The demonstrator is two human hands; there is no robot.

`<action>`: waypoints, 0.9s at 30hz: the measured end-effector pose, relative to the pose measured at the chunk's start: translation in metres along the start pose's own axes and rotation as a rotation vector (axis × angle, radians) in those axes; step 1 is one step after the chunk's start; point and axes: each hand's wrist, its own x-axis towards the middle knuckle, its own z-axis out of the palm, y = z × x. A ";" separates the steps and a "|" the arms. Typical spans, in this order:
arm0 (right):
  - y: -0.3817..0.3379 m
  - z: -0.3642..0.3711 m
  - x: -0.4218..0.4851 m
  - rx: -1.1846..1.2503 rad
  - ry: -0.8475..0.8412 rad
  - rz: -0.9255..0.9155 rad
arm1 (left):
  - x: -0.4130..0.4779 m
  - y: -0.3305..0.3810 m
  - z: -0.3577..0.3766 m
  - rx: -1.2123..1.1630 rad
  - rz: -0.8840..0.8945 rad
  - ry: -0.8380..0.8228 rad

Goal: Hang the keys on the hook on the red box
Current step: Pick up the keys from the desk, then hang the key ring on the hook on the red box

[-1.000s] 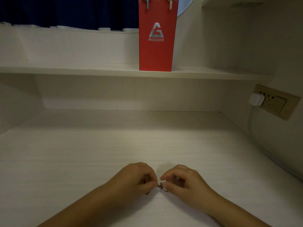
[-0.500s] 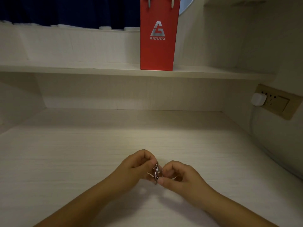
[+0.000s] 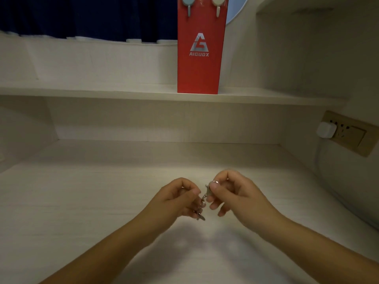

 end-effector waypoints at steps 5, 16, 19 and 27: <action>-0.025 -0.009 0.022 -0.079 0.031 -0.142 | 0.014 0.009 0.001 0.030 0.065 -0.075; -0.079 -0.025 0.065 -0.119 0.098 -0.295 | 0.060 0.041 0.005 0.014 0.214 0.031; -0.092 -0.027 0.080 -0.034 0.121 -0.316 | 0.076 0.057 0.005 0.022 0.243 0.064; -0.126 -0.044 0.129 0.202 0.221 -0.286 | 0.111 0.107 0.004 0.049 0.317 0.146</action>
